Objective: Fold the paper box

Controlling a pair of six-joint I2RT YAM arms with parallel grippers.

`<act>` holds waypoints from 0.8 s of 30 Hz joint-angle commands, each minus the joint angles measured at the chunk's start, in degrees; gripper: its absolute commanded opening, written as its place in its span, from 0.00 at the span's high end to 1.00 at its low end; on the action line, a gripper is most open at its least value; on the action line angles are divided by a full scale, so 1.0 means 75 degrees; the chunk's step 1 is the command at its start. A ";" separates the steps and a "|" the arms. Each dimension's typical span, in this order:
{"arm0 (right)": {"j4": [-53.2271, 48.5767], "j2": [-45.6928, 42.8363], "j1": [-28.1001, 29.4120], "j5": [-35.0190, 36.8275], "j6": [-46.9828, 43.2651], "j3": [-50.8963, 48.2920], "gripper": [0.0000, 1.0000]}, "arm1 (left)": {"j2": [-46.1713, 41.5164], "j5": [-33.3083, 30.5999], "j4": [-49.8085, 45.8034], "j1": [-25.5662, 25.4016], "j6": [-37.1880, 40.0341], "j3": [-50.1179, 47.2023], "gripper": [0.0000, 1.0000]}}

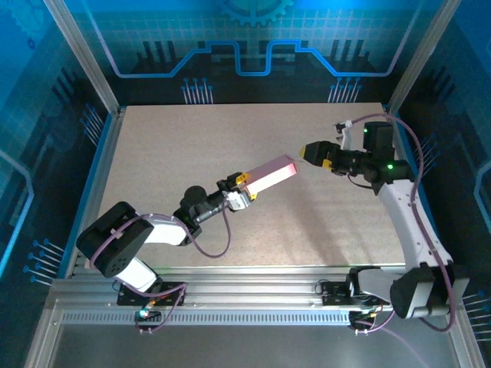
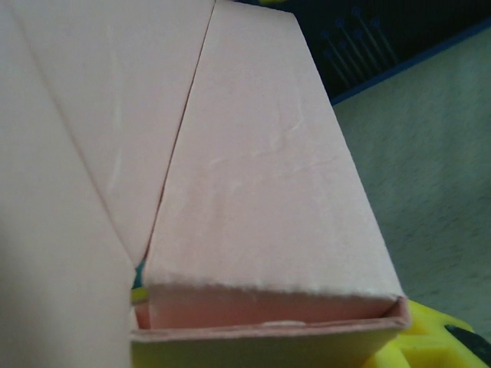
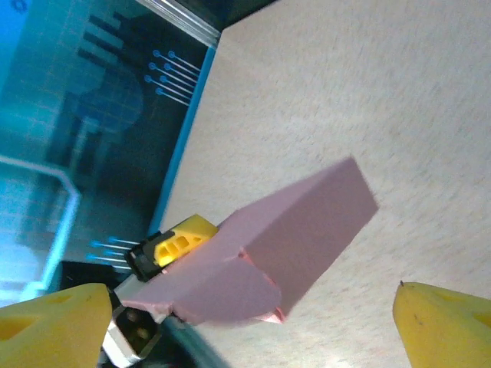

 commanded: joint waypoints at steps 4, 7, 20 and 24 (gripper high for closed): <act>-0.1796 -0.0686 0.0645 0.1595 -0.3930 0.0738 0.15 | 0.0027 0.1648 -0.0654 0.0622 -0.3229 -0.0162 0.71; -0.1945 -0.0714 0.1588 0.3010 -0.5237 0.0731 0.20 | 0.0220 0.2735 -0.0491 0.1138 -0.4057 -0.0121 0.71; -0.3225 0.2194 0.2491 0.3821 -0.6648 0.3156 0.36 | 0.0455 0.4026 -0.0539 0.1666 -0.4441 -0.0227 0.71; -0.3403 0.2757 0.2580 0.3558 -0.6595 0.3581 0.38 | 0.0409 0.4055 -0.0568 0.1702 -0.4318 -0.0272 0.68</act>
